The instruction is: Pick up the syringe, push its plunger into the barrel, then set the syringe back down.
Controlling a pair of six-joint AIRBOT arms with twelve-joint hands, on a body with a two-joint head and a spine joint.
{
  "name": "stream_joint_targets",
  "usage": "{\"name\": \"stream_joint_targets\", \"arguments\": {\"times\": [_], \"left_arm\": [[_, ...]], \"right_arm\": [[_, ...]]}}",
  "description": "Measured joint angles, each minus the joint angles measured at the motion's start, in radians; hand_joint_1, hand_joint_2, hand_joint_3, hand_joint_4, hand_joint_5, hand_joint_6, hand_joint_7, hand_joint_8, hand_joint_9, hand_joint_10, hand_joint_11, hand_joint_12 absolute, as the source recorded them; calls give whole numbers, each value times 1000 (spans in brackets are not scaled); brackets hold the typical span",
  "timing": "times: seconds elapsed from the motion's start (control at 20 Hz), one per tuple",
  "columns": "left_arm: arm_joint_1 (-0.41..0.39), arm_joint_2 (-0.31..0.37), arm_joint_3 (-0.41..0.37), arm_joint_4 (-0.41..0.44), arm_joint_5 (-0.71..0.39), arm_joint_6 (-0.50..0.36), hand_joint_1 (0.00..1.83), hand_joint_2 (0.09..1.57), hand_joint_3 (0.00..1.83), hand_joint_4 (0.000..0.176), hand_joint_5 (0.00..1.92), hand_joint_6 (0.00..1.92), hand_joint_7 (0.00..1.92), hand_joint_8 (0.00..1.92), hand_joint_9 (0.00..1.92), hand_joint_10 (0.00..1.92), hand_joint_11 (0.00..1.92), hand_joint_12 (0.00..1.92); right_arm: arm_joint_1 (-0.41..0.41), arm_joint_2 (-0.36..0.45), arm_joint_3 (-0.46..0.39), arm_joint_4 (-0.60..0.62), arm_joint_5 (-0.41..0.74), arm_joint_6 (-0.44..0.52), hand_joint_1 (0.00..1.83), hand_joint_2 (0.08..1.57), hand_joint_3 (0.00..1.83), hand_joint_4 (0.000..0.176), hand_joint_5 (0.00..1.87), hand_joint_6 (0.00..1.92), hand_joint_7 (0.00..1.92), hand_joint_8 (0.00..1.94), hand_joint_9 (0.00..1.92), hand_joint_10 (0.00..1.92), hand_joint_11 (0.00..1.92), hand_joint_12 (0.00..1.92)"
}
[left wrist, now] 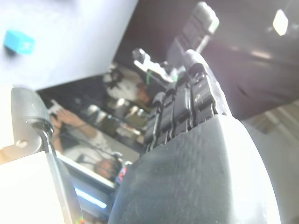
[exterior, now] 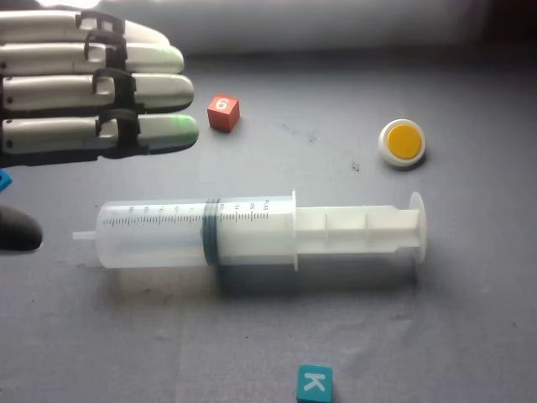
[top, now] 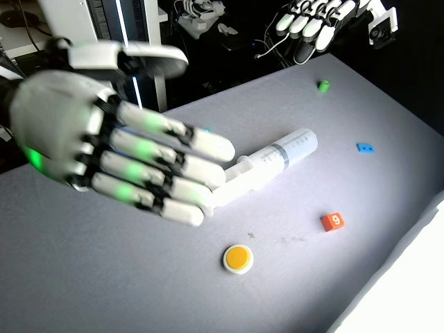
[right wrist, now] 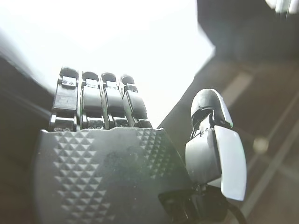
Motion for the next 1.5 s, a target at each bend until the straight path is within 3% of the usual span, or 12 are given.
{"name": "stream_joint_targets", "arguments": {"times": [0.15, 0.25, 0.3, 0.5, 0.65, 0.75, 1.05, 1.3, 1.4, 1.5], "left_arm": [[12, 24, -36, 54, 12, -10, 1091, 900, 3, 0, 0, 0, 0, 0, 0, 0, 0, 398], [11, 24, -60, 60, 31, -32, 1115, 925, 10, 0, 0, 0, 0, 0, 0, 0, 0, 310], [10, 24, -61, 57, 43, -48, 1118, 927, 11, 0, 0, 0, 0, 0, 0, 0, 0, 306], [8, 55, -91, 20, 263, -116, 1109, 925, 5, 0, 3, 1, 3, 1, 30, 8, 0, 474], [-16, 72, -153, -54, 451, -129, 1127, 937, 7, 0, 0, 0, 1, 0, 16, 3, 0, 463], [-24, 79, -207, -188, 607, -129, 1142, 925, 1, 0, 11, 3, 0, 0, 17, 3, 0, 425], [-19, 106, -298, -406, 969, -129, 1103, 944, 9, 0, 0, 0, 0, 0, 0, 0, 0, 406], [-60, 95, -348, -527, 1218, -129, 1103, 920, 0, 0, 0, 0, 0, 0, 0, 0, 0, 362], [-105, 70, -358, -568, 1326, -128, 1124, 934, 2, 0, 0, 0, 0, 0, 11, 3, 0, 453], [-140, 43, -373, -594, 1404, -129, 1171, 929, 0, 0, 26, 7, 9, 2, 38, 10, 0, 454]], "right_arm": [[-58, 1, -23, 31, 136, 32, 0, 1202, 6, 0, 101, 8, 77, 8, 58, 10, 58, 46], [-71, 0, -40, 22, 140, 43, 0, 1203, 0, 0, 122, 4, 98, 5, 78, 2, 1, 258], [-73, 0, -45, 23, 136, 53, 0, 1205, 0, 0, 101, 3, 84, 4, 65, 1, 0, 226], [-72, 0, -45, 101, 116, 81, 0, 1217, 1, 0, 113, 4, 91, 3, 62, 3, 0, 220], [-71, 1, -45, 81, 111, 88, 0, 1221, 3, 0, 127, 4, 101, 4, 76, 5, 0, 273], [-70, 1, -45, 66, 103, 88, 0, 1216, 0, 0, 117, 1, 91, 1, 65, 0, 0, 230], [-66, 5, -53, 59, 62, 89, 0, 1214, 0, 0, 131, 3, 107, 3, 77, 3, 0, 262], [-61, 37, -79, 75, 52, 77, 0, 1210, 0, 0, 161, 3, 152, 5, 130, 8, 0, 416], [-49, 52, -85, 75, 17, 83, 0, 1225, 3, 0, 129, 2, 114, 4, 94, 2, 0, 310], [-46, 53, -91, 79, -5, 84, 0, 1233, 2, 0, 140, 3, 125, 5, 107, 6, 0, 346]]}}
